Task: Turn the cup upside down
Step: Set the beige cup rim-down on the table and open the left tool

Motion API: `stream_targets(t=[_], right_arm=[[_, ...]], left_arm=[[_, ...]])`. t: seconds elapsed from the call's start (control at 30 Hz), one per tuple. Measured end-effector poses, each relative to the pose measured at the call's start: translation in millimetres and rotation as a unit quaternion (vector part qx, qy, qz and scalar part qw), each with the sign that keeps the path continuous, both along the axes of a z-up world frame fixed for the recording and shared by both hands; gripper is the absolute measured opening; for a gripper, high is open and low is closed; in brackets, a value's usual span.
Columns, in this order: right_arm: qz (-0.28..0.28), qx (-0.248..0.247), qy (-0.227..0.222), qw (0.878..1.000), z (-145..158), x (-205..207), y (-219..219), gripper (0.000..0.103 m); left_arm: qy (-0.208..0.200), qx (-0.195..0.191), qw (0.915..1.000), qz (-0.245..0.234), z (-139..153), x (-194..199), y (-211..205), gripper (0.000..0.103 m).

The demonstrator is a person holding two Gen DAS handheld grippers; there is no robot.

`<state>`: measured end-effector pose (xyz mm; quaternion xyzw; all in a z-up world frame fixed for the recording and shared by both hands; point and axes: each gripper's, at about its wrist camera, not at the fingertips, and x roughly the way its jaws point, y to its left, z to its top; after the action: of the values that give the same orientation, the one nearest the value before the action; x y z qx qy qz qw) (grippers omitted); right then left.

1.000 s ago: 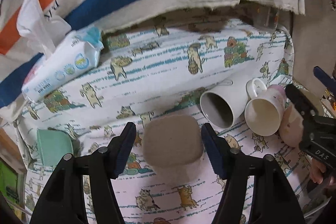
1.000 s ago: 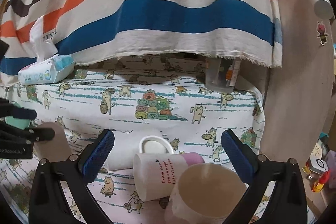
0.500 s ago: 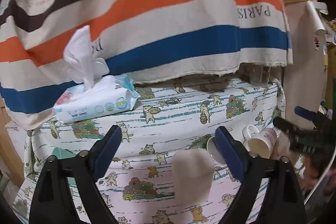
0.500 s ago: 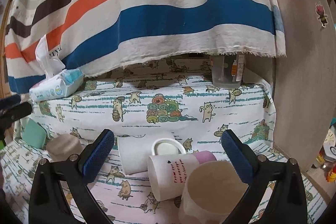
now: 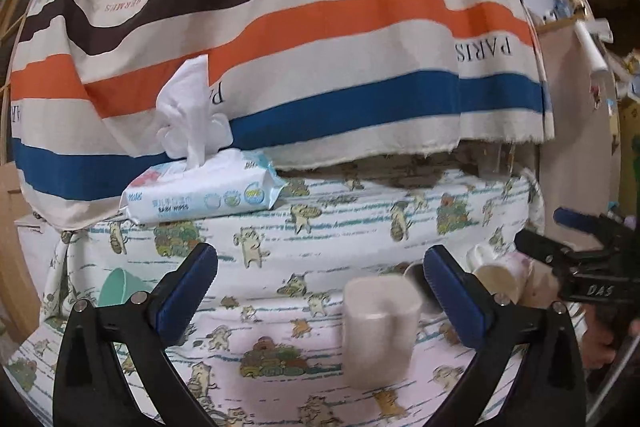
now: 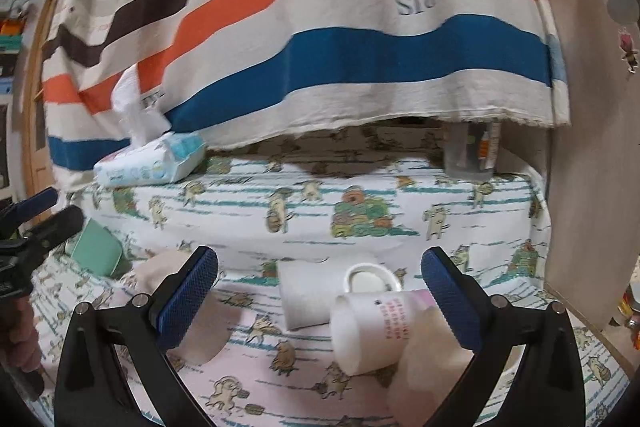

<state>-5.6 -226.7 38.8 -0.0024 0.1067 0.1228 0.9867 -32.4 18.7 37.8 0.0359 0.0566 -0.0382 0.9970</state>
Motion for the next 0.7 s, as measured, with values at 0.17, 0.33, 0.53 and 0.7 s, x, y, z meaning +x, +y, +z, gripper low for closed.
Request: stream_targets(t=[0.17, 0.33, 0.53, 0.7], right_arm=[[0.016, -0.013, 0.006, 1.000, -9, 0, 13, 0.103], [0.035, -0.025, 0.023, 0.999, -17, 4, 22, 0.103], [0.024, -0.019, 0.050, 0.998, -22, 15, 19, 0.103], [0.012, -0.027, 0.043, 0.999, -22, 16, 19, 0.103]], left_arm=[[0.008, -0.010, 0.9999, 0.005, -20, 3, 6, 0.103], [0.053, -0.025, 0.9983, 0.004, -26, 14, 8, 0.103], [0.093, -0.036, 0.9945, 0.032, -33, 24, 10, 0.103], [0.091, -0.036, 0.9946, 0.035, -34, 23, 10, 0.103]])
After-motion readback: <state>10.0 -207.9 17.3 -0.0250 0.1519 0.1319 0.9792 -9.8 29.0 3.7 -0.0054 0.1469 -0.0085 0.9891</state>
